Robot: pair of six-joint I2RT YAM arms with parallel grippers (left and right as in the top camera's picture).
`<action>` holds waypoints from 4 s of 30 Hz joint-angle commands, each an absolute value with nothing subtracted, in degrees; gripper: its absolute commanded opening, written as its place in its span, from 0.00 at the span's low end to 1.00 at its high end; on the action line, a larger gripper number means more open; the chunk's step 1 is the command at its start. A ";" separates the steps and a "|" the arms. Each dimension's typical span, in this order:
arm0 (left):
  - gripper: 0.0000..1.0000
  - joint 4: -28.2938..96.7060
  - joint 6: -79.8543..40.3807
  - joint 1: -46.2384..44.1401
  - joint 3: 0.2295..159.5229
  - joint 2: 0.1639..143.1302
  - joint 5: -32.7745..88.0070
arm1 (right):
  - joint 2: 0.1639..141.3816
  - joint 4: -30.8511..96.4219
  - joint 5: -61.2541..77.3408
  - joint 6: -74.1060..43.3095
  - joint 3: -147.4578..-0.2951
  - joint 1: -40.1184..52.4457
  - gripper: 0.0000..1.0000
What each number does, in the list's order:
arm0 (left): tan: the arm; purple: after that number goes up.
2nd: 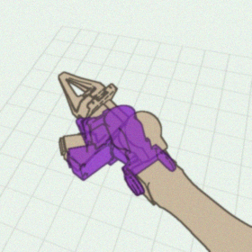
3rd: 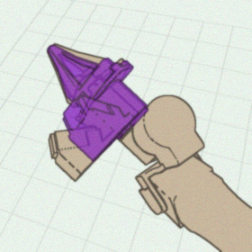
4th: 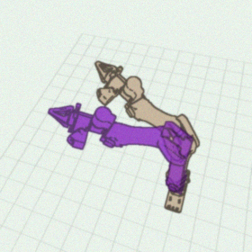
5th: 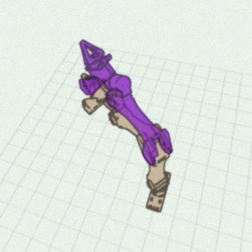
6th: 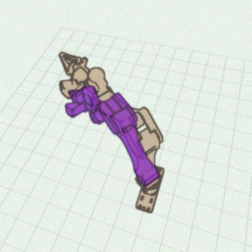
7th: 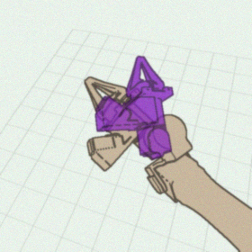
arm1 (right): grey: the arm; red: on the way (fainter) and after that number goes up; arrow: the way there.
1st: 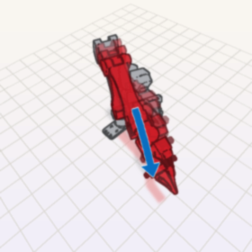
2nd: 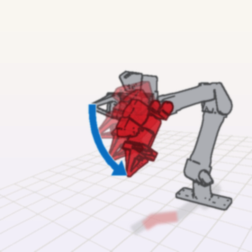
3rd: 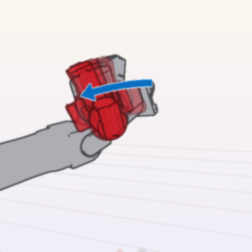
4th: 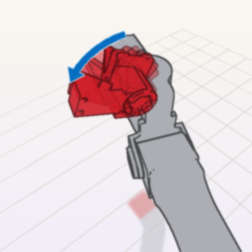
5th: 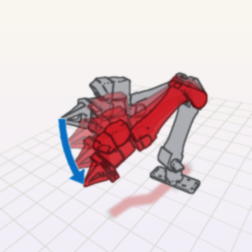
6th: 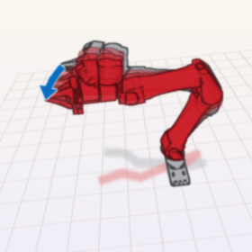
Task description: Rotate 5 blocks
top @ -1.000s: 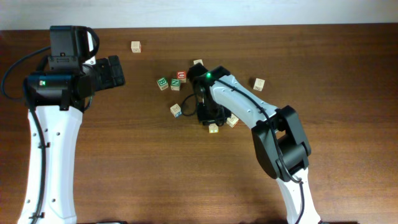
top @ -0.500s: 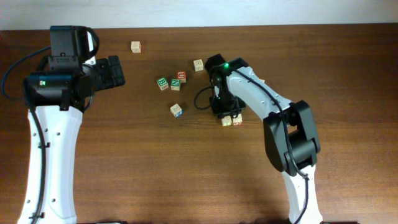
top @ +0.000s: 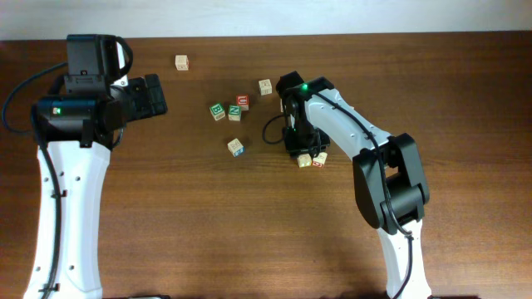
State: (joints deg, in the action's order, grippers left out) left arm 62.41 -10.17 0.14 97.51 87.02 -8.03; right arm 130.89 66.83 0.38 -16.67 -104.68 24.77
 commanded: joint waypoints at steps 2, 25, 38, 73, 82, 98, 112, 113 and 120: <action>0.99 62.50 -10.90 0.45 98.48 87.44 -9.04 | 131.52 66.65 -0.51 -21.54 -104.22 24.56 0.41; 0.99 62.50 -10.87 0.45 98.48 87.44 -9.04 | 131.55 67.75 6.37 -9.67 -109.06 28.73 0.11; 0.99 62.50 -10.87 0.45 98.48 87.44 -9.04 | 131.57 65.60 -5.23 -19.81 -104.40 28.82 0.09; 0.99 62.50 -10.87 0.45 98.48 87.44 -9.04 | 131.50 69.71 -1.76 -23.94 -107.94 26.17 0.09; 0.99 62.50 -10.87 0.45 98.48 87.44 -9.04 | 131.55 66.08 13.54 -20.23 -117.97 27.55 0.20; 0.99 62.50 -10.90 0.45 98.48 87.44 -9.04 | 132.49 50.98 5.30 -11.53 -114.32 38.24 0.62; 0.99 62.50 -10.90 0.45 98.48 87.44 -9.04 | 137.56 48.18 6.20 -1.76 -114.32 38.35 0.52; 0.99 62.50 -10.90 0.45 98.48 87.44 -9.04 | 137.75 48.07 6.20 -1.96 -114.32 38.37 0.52; 0.99 62.50 -10.87 0.45 98.48 87.44 -9.04 | 138.30 48.34 4.71 -4.89 -114.32 38.35 0.36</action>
State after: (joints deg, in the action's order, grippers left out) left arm 62.43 -10.17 0.14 97.51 87.02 -8.45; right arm 137.38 48.16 6.48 -2.66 -114.72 38.39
